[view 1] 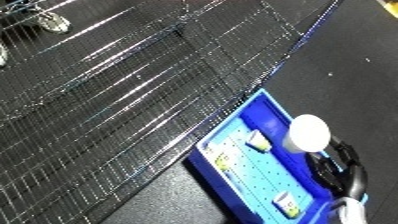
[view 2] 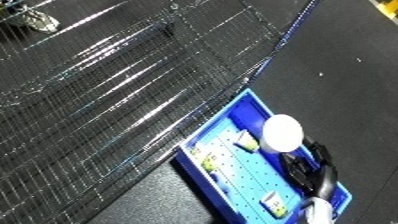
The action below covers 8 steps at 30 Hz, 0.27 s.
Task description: Pick up the object and place it into the box
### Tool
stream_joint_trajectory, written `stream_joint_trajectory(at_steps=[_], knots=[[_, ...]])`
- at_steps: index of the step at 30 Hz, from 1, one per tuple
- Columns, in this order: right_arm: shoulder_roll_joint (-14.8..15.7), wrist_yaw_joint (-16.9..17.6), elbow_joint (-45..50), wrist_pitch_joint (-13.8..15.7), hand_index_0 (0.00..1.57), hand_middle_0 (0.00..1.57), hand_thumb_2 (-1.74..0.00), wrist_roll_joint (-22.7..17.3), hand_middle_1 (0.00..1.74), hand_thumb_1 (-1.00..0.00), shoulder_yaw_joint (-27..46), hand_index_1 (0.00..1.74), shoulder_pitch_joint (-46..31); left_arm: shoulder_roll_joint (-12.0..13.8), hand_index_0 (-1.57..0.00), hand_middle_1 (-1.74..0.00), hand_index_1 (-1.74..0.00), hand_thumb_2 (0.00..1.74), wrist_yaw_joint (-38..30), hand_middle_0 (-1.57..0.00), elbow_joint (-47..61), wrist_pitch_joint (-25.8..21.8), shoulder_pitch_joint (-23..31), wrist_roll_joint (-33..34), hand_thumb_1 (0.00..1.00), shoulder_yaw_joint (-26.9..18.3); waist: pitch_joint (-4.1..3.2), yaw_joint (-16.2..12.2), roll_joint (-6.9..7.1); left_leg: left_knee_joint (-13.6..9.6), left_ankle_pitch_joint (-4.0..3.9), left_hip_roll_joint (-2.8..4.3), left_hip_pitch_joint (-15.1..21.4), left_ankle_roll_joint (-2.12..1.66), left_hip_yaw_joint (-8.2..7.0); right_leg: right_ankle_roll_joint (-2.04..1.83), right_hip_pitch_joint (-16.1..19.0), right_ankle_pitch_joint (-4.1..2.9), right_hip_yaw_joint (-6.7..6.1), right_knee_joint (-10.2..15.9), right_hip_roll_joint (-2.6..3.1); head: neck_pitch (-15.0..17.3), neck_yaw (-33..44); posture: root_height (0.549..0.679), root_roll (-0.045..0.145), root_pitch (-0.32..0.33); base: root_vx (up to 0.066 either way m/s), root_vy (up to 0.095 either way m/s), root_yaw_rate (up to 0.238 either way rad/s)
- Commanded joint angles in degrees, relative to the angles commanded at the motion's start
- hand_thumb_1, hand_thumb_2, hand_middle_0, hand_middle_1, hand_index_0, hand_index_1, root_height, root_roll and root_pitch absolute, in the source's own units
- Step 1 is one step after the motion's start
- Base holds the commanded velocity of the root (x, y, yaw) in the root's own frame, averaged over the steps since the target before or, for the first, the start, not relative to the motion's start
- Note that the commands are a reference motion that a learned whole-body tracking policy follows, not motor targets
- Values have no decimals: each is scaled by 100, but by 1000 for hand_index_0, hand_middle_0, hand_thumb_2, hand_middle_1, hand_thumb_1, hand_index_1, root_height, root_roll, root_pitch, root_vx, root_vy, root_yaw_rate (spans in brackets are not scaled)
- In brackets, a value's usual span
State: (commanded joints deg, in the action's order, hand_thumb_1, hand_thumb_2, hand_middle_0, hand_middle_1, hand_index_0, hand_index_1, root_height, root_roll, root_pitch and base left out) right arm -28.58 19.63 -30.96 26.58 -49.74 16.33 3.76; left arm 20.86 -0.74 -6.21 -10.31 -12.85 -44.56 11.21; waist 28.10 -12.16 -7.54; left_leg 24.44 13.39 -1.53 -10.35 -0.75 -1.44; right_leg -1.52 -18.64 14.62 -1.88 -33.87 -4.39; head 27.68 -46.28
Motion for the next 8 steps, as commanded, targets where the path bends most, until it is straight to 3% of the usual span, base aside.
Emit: stream_joint_trajectory(at_steps=[3,8], knots=[[43,-50,53,-21,0,0,0,-27,0,0,6,0,-23,-9,-1570,-1740,-1740,1740,10,-1570,-8,9,15,2,1000,-12,-13,0,3,-29,-20,0,11,-1,6,3,8,-6,2,13,5,8,62,664,89,36,17,12,18],[135,-290,210,-36,0,0,0,-115,0,0,-18,0,-78,-2,-1570,-1740,-1740,1740,37,-1570,15,2,58,-18,1000,-27,-11,20,20,-38,-42,-6,-2,4,18,5,11,-9,9,9,7,2,177,664,88,36,6,10,37]])
